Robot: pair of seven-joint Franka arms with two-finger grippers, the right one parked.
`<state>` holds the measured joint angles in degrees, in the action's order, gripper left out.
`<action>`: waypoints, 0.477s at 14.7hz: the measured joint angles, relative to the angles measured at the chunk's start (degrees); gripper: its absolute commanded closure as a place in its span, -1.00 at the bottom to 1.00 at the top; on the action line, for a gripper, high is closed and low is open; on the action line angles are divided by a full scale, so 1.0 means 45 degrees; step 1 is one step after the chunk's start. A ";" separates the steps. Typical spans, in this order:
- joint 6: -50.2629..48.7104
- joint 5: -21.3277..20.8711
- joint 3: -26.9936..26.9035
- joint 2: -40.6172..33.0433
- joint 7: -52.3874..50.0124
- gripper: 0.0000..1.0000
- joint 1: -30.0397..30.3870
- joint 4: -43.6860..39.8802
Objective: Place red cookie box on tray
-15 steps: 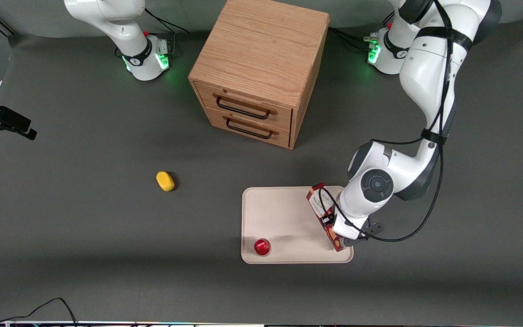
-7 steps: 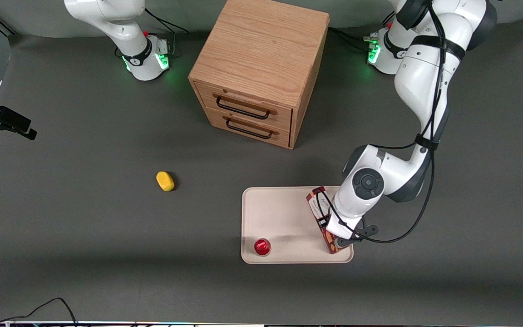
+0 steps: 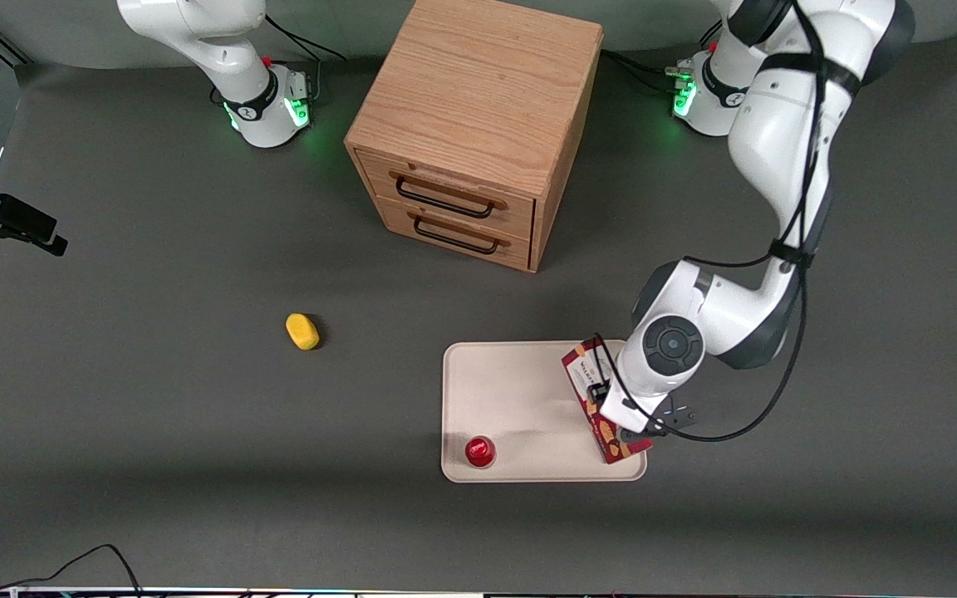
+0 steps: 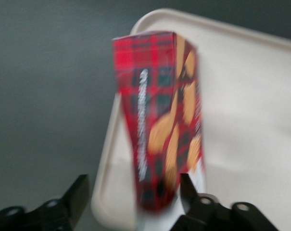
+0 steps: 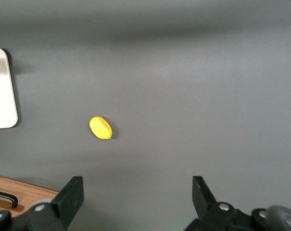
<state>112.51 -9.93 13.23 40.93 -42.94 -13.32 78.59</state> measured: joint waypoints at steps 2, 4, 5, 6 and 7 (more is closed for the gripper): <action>-0.2275 0.0760 -0.0032 -0.1514 0.1159 -1.00 0.0236 -0.0085; -0.4072 0.1149 -0.0071 -0.3011 0.2184 -1.00 0.0674 -0.0059; -0.4701 0.1212 -0.0089 -0.3565 0.2622 -1.00 0.0912 -0.0039; -0.5197 0.1267 -0.0099 -0.3994 0.2992 -1.00 0.1123 -0.0006; -0.5550 0.1312 -0.0112 -0.4303 0.3299 -1.00 0.1296 0.0056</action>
<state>87.53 -4.02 12.73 21.57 -28.10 -7.49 78.84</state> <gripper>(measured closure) 0.000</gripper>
